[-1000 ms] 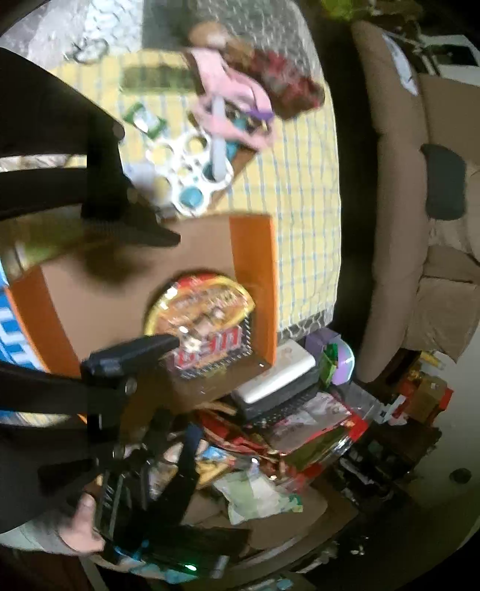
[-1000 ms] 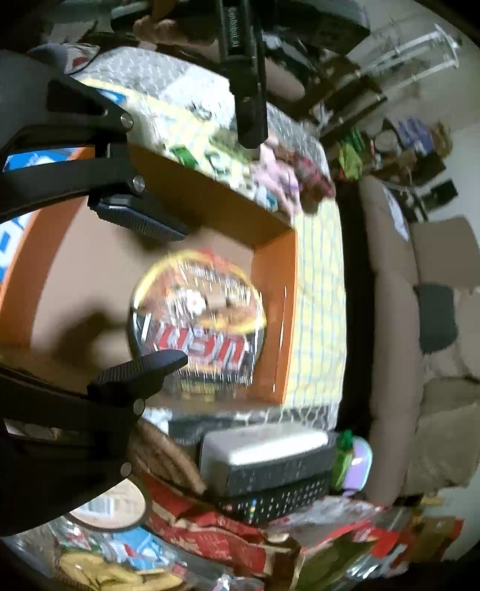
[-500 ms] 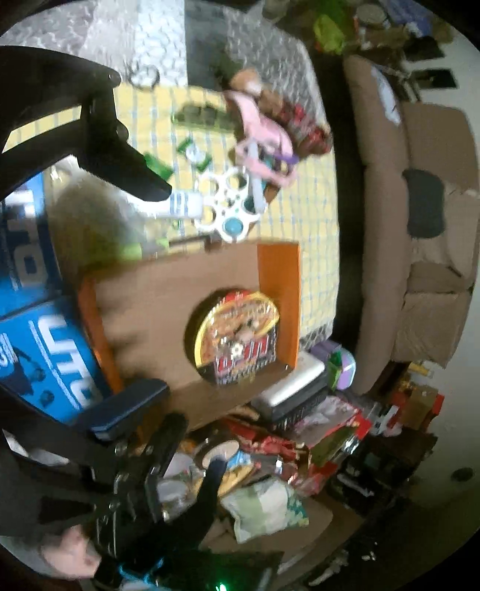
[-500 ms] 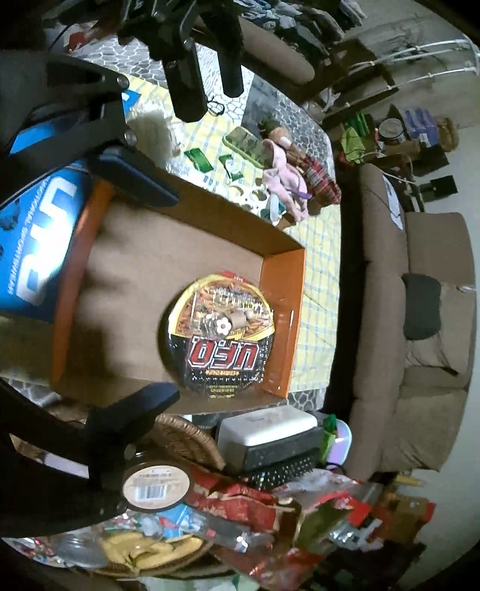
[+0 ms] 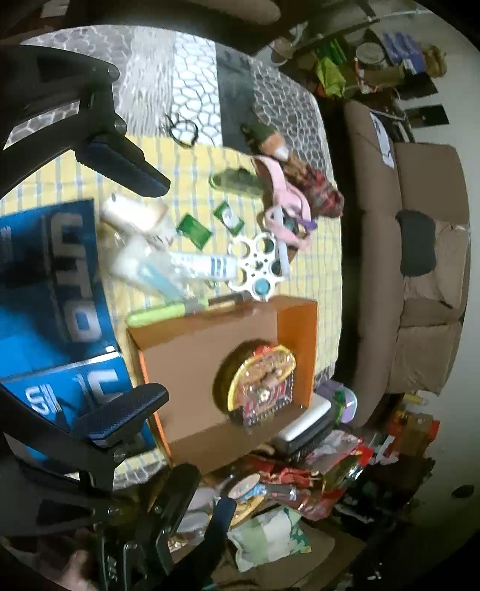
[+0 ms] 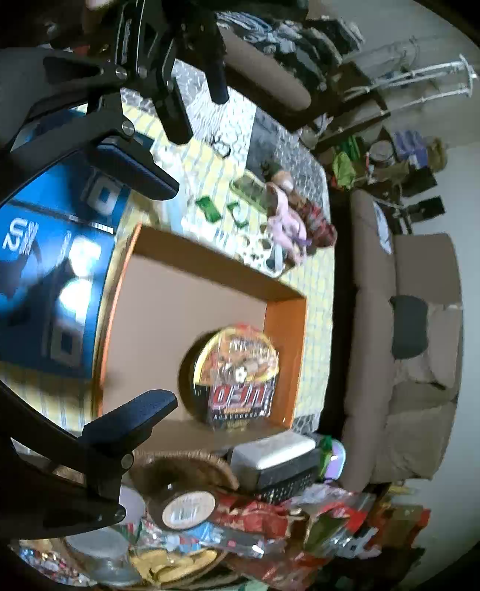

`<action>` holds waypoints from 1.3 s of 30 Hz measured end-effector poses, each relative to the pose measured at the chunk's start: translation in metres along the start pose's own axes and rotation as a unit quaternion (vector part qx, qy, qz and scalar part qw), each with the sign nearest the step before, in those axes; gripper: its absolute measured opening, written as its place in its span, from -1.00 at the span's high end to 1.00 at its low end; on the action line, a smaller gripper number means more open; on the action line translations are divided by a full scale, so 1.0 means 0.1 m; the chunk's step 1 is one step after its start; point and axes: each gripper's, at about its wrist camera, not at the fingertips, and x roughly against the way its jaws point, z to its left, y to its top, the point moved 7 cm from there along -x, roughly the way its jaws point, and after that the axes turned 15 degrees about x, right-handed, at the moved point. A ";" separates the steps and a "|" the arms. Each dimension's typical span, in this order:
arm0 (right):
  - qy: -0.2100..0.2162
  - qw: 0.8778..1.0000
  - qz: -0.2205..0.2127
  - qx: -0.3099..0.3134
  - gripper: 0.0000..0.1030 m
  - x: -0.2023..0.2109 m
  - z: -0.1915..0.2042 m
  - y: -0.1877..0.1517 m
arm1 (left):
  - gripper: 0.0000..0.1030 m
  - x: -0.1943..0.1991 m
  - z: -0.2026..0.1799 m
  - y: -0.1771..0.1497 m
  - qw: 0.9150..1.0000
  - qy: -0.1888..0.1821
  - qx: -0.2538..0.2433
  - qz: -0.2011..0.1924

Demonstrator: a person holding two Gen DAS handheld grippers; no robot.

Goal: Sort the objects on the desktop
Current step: 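Lower the glass bottle into the box and open the right gripper, then move the right gripper to the clear bag with white item and grasp it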

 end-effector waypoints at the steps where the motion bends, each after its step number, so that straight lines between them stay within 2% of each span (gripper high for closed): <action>1: 0.005 1.000 -0.003 0.002 -1.00 0.00 0.06 0.00 | -0.99 0.00 0.04 -0.02 1.000 0.003 0.002 -0.002; 8: 0.008 0.999 -0.030 0.020 -1.00 -0.03 0.45 0.07 | -1.00 -0.06 0.47 -0.07 0.999 0.027 0.011 -0.015; 14: 0.021 0.999 -0.042 0.020 -1.00 -0.23 0.63 0.16 | -1.00 -0.17 0.72 -0.07 0.999 0.043 0.011 -0.025; 18: 0.030 0.998 -0.041 0.024 -1.00 -0.41 0.70 0.20 | -0.99 -0.33 0.88 -0.06 0.999 0.046 0.016 -0.016; 24: 0.062 0.996 -0.063 0.015 -1.00 -0.50 0.75 0.30 | -0.99 -0.53 1.14 -0.03 0.998 0.045 0.036 -0.004; 26: 0.072 0.995 -0.069 0.015 -1.00 -0.49 0.76 0.34 | -1.00 -0.57 1.25 0.00 0.998 0.033 0.049 -0.002; 29: 0.094 0.992 -0.079 0.012 -1.00 -0.47 0.76 0.41 | -1.00 -0.60 1.41 0.03 0.996 -0.014 0.086 -0.002; 34: 0.150 0.985 -0.087 -0.022 -1.00 -0.49 0.72 0.54 | -0.99 -0.70 1.65 0.01 0.984 -0.079 0.162 0.008; 36: 0.172 0.980 -0.088 -0.037 -0.98 -0.51 0.69 0.59 | -0.99 -0.75 1.65 -0.01 0.983 -0.088 0.163 0.013; 39: 0.191 0.978 -0.068 -0.043 -0.89 -0.60 0.72 0.61 | -0.99 -0.84 1.59 -0.07 0.987 -0.079 0.138 0.026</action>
